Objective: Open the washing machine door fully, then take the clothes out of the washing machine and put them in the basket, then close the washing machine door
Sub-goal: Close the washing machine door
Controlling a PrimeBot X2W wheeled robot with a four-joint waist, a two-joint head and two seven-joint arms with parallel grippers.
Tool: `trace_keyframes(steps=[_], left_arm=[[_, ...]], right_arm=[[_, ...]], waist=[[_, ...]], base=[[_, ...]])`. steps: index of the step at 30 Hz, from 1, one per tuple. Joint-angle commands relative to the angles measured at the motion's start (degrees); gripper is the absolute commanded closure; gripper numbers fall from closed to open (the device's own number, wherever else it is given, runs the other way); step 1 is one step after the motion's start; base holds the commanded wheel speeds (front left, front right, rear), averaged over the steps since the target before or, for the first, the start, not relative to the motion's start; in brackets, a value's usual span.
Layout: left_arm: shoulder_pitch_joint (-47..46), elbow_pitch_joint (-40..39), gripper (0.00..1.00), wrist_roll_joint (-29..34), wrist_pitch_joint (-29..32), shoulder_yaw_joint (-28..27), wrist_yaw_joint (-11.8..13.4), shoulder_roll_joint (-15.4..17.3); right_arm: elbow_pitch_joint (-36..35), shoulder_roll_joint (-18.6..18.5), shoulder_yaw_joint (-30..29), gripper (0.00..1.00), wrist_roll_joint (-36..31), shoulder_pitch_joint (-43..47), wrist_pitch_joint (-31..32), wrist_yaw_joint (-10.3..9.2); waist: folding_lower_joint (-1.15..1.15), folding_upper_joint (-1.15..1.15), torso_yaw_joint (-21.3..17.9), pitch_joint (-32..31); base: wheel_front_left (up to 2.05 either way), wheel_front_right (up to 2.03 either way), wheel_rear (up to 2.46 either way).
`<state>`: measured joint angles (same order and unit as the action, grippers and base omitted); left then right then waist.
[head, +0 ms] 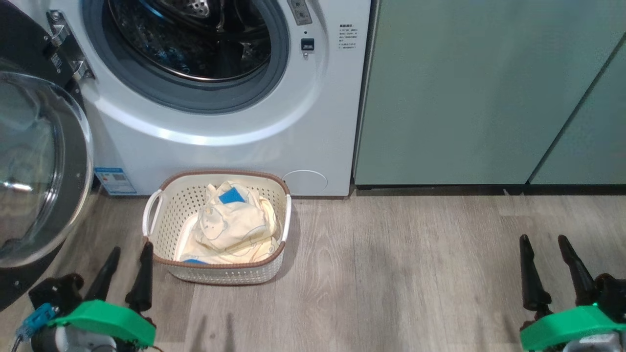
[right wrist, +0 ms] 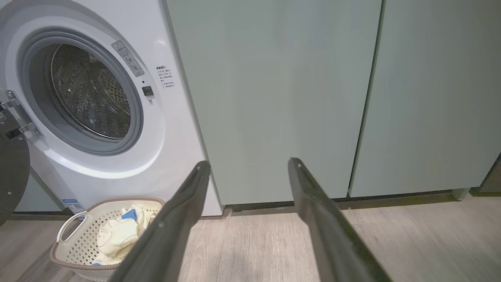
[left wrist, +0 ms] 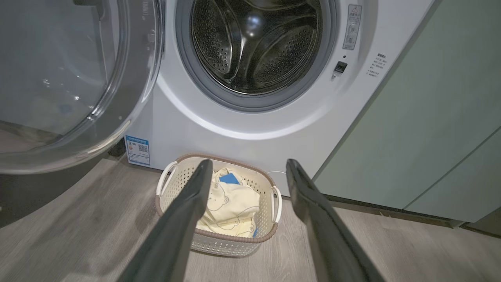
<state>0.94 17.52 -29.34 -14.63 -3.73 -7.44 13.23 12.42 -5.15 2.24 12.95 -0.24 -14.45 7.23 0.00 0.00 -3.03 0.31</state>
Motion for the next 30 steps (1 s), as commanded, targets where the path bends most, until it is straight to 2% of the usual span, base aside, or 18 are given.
trace_keyframes(steps=[1,16,30], left_arm=[[-2.7,-1.8,0.00,-0.1,-0.4,-2.8,0.0,1.1],[-2.5,-3.2,0.00,2.0,-0.4,-4.0,0.0,-0.3],[-2.5,-3.2,0.00,2.6,-0.4,-6.1,0.0,-1.5]], right_arm=[[-1.8,-0.9,1.1,0.00,0.0,-1.8,-0.5,0.25],[-1.9,-1.1,0.9,0.00,0.1,-1.5,-0.5,0.25],[-1.8,-0.6,1.5,0.00,0.2,-1.6,-0.5,0.25]], waist=[[0.00,0.00,0.0,0.0],[0.00,0.00,1.7,-0.5],[0.00,0.00,9.9,-0.6]], base=[[0.00,0.00,0.00],[0.00,0.00,0.00],[0.00,0.00,0.00]])
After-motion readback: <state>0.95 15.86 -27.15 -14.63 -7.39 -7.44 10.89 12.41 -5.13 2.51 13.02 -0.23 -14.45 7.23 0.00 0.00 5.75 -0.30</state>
